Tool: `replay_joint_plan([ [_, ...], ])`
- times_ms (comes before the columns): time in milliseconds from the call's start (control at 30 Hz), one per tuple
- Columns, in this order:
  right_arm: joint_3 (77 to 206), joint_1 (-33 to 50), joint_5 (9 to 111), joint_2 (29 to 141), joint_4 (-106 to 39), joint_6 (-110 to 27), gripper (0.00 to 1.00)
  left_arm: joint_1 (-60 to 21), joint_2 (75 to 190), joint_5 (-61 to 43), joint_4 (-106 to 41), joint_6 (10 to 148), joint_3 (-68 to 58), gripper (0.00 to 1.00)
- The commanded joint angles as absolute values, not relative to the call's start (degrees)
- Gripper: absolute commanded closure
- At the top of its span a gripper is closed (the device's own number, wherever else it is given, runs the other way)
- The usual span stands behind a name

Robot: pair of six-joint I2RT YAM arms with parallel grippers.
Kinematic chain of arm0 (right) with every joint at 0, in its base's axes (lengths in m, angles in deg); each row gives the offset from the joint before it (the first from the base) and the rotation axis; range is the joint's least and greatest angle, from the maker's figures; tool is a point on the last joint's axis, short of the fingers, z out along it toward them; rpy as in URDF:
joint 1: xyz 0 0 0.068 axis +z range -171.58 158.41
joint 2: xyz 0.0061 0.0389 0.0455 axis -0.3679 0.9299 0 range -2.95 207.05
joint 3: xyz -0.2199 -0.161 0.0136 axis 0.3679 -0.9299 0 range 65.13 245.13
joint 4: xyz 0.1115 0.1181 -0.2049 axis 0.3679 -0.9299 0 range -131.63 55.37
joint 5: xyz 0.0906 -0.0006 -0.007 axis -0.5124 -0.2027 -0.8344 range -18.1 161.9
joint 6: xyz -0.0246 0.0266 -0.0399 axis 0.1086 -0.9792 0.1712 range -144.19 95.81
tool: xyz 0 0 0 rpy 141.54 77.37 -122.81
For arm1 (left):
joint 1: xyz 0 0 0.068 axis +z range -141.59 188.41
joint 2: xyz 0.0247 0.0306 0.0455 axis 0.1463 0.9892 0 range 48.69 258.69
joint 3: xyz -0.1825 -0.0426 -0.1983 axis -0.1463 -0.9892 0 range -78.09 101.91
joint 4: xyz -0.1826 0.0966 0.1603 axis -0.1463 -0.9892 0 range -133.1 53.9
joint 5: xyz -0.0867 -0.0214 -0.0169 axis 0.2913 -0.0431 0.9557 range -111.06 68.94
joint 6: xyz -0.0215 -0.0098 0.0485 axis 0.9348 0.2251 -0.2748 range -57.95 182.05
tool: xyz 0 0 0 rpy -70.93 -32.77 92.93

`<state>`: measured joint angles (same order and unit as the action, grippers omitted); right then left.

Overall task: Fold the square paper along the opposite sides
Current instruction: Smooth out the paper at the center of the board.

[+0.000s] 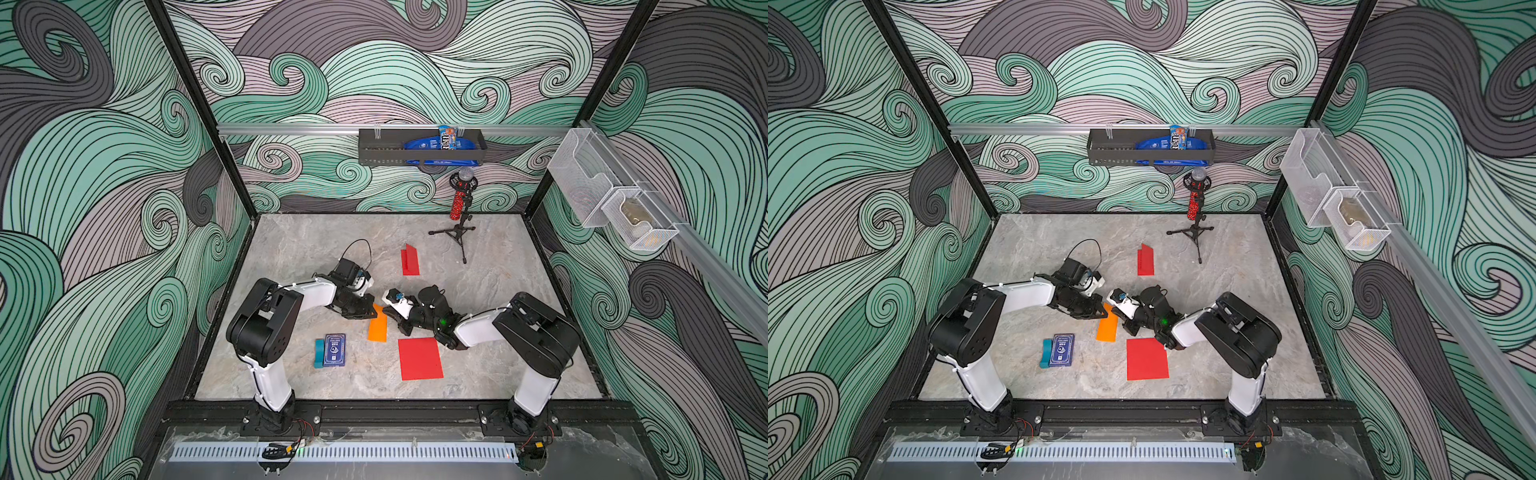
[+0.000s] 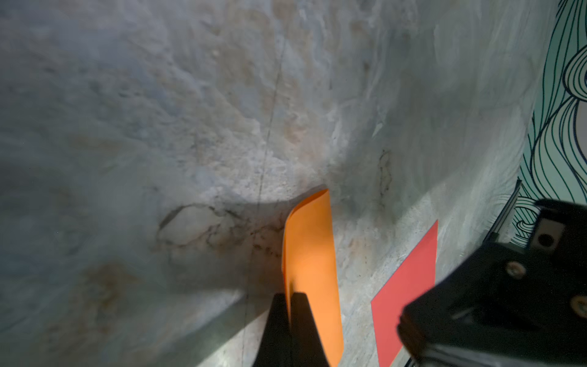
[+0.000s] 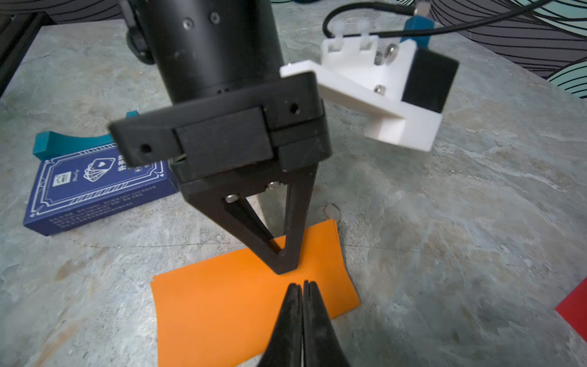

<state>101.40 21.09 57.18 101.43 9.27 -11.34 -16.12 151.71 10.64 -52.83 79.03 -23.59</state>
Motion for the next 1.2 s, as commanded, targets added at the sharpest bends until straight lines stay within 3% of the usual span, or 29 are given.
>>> replay_joint_plan([
  [0,104.61,21.38,54.19,104.34,6.84,-7.74,0.92,-16.46,152.24,10.55,-55.17,76.73,-21.84,1.0],
  [367,102.36,23.35,55.76,108.03,6.32,-8.21,0.93,-16.42,152.68,7.66,-56.41,76.86,-21.05,0.99],
  [567,102.39,23.41,56.66,109.18,6.68,-9.99,0.94,-16.42,151.23,5.04,-56.93,77.44,-21.88,0.74],
  [1167,103.27,23.23,56.7,110.95,7.64,-14.05,0.95,-16.97,149.06,1.38,-58.33,78.65,-24.82,0.8],
])
